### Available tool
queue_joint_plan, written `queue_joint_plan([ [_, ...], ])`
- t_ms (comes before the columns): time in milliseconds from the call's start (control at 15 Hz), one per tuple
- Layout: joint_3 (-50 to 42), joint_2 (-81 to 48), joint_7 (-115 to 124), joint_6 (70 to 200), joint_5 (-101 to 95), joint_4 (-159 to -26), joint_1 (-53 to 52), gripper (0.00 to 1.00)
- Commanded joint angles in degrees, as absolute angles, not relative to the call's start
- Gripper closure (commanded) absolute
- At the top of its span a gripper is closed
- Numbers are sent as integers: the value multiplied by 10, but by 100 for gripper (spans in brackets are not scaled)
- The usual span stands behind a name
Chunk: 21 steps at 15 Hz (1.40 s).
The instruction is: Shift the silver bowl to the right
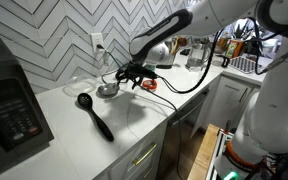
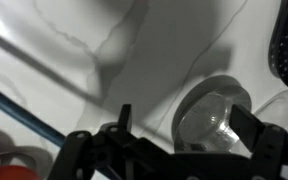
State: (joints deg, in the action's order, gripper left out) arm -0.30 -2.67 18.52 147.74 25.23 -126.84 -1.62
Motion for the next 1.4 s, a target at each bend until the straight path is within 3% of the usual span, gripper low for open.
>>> queue_joint_plan([
  [0, 9, -109, 217, 1479, 267, -1198, -17, 0],
  [267, 11, -159, 259, 1495, 254, -1153, -22, 1],
  [400, 8, -176, 277, 1503, 248, -1137, -26, 13],
  [467, 6, -183, 285, 1509, 245, -1131, -29, 31],
  [1067, 0, -199, 316, 1545, 230, -1114, -39, 99],
  [1333, 9, -145, 299, 1516, 241, -1130, -29, 99],
])
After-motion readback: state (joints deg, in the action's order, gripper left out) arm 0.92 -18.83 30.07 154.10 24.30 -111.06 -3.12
